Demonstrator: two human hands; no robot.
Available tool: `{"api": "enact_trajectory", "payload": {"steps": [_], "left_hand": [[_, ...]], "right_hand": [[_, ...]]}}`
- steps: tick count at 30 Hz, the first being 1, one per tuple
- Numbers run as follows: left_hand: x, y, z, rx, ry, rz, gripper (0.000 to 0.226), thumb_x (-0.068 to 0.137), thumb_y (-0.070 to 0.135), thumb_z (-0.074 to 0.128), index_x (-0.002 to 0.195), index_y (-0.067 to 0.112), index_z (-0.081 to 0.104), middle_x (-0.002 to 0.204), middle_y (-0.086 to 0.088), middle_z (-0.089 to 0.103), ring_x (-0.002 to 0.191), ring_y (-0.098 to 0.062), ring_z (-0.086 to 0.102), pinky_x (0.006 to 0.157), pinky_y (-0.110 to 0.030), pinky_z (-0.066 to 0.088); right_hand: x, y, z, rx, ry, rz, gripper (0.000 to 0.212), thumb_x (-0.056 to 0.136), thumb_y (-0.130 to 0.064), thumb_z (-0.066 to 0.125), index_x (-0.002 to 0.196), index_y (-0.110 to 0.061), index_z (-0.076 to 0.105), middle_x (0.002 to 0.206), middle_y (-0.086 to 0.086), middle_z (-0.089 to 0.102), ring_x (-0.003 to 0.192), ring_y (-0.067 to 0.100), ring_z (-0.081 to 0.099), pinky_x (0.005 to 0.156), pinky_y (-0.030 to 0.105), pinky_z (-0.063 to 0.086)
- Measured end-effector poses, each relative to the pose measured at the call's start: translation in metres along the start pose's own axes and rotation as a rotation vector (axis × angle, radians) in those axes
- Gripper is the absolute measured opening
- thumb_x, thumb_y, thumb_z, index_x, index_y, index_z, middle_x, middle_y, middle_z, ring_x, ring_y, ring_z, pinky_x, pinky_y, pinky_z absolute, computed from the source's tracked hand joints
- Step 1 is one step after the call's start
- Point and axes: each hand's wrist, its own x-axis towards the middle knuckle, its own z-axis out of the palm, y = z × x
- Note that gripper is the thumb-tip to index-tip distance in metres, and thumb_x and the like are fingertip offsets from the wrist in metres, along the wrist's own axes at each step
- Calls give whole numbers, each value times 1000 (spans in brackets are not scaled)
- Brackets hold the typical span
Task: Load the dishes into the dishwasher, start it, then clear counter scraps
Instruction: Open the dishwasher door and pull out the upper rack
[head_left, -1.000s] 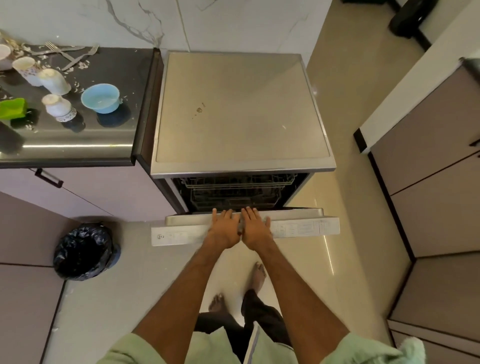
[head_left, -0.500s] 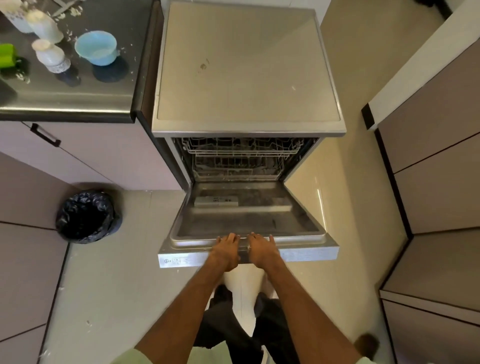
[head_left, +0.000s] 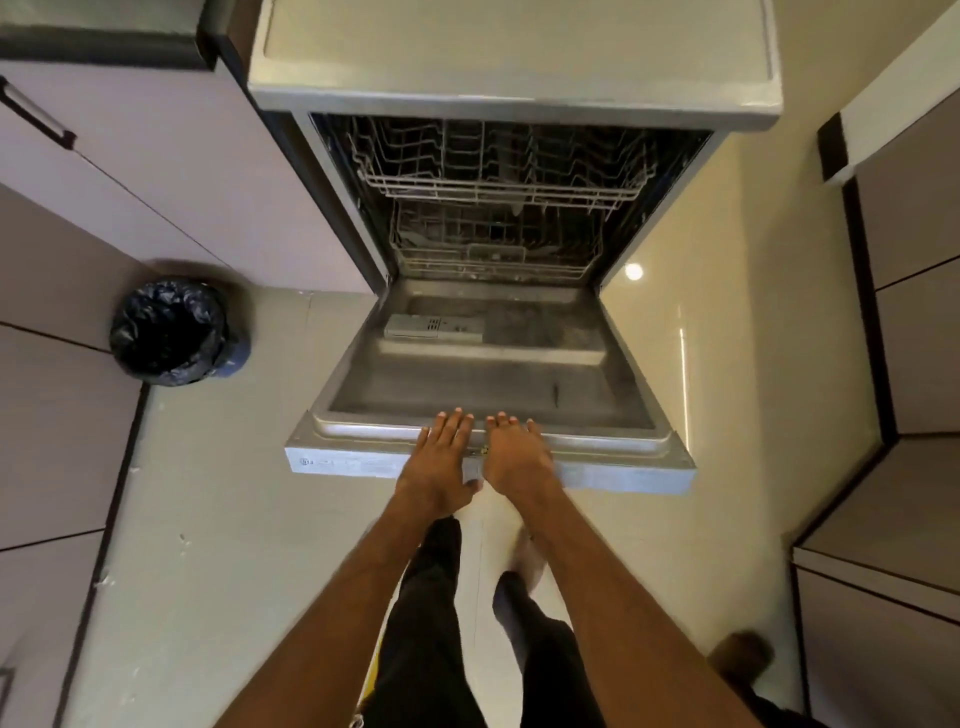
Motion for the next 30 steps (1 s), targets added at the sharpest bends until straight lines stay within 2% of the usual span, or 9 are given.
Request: {"api": "enact_trajectory", "payload": {"steps": [8, 12, 15, 18, 23, 27, 30], "left_hand": [[1, -26, 117, -2, -122, -46, 91, 98, 48, 51, 157, 19, -12, 165, -1, -17, 152, -22, -14, 122, -38, -7], [19, -48, 181, 10, -192, -38, 89, 97, 49, 51, 158, 21, -6, 166, -1, -11, 153, -21, -8, 124, -38, -3], [35, -61, 223, -2, -214, -42, 95, 92, 51, 57, 159, 22, -5, 166, 0, -10, 153, -19, -7, 122, -36, -4], [55, -77, 264, 7, -253, -34, 99, 89, 51, 61, 159, 22, -3, 166, 0, -9, 153, -19, -5, 123, -36, -1], [88, -99, 308, 81, -294, 21, 94, 90, 54, 59, 159, 21, 3, 167, -1, -4, 153, -19, 2, 124, -38, 1], [117, -113, 321, 172, -369, 61, 86, 93, 57, 52, 159, 22, 8, 167, 0, 2, 153, -16, 7, 124, -42, -4], [131, -120, 329, 179, -429, 60, 89, 93, 57, 54, 159, 23, 5, 166, 0, 0, 153, -16, 8, 124, -42, -2]], "right_hand": [[22, 9, 121, 21, -86, -49, 61, 101, -19, 43, 156, -10, 20, 164, 11, 19, 150, 26, 20, 123, 42, 9], [48, 7, 178, 20, -106, -25, 45, 100, -20, 44, 144, -9, 43, 147, 11, 47, 134, 28, 45, 115, 39, 28], [68, 8, 218, 27, -133, 3, 38, 99, -19, 47, 136, -9, 50, 138, 10, 55, 126, 28, 52, 110, 37, 34], [95, 13, 266, 88, -116, 20, 42, 97, -16, 47, 139, -10, 48, 141, 9, 53, 128, 27, 51, 112, 35, 32], [134, 22, 325, 89, -168, -2, 59, 97, -18, 49, 153, -10, 30, 159, 9, 31, 145, 24, 32, 121, 38, 17], [161, 25, 349, 77, -216, 2, 62, 97, -21, 49, 154, -11, 29, 161, 10, 27, 145, 24, 32, 122, 39, 18], [173, 26, 357, 70, -238, 8, 62, 97, -23, 51, 154, -10, 29, 161, 10, 28, 144, 25, 33, 120, 39, 21]]}}
